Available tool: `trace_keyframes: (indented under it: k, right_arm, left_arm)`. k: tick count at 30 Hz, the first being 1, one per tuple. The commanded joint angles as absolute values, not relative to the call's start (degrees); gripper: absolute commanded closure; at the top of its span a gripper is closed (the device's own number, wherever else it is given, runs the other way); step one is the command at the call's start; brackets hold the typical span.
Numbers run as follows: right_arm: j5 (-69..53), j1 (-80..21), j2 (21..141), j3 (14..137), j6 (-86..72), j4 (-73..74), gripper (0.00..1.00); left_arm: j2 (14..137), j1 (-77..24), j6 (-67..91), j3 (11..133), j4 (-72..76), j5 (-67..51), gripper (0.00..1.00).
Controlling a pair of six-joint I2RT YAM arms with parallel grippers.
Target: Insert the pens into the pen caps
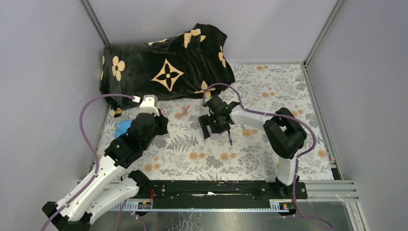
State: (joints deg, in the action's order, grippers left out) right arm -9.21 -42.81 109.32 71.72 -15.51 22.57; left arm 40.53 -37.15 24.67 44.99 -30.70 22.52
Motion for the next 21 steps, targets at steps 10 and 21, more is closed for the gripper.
trace_keyframes:
  k: [10,21]
  right_arm:
    - [-11.2,-50.5,109.2,71.7,-19.0,26.9,0.10]
    - [-11.7,-54.5,111.0,74.4,-20.1,26.8,0.10]
  left_arm:
    - [41.0,-37.2,23.7,45.6,-29.7,23.7,1.00]
    - [41.4,-37.2,23.7,45.6,-29.6,23.5,1.00]
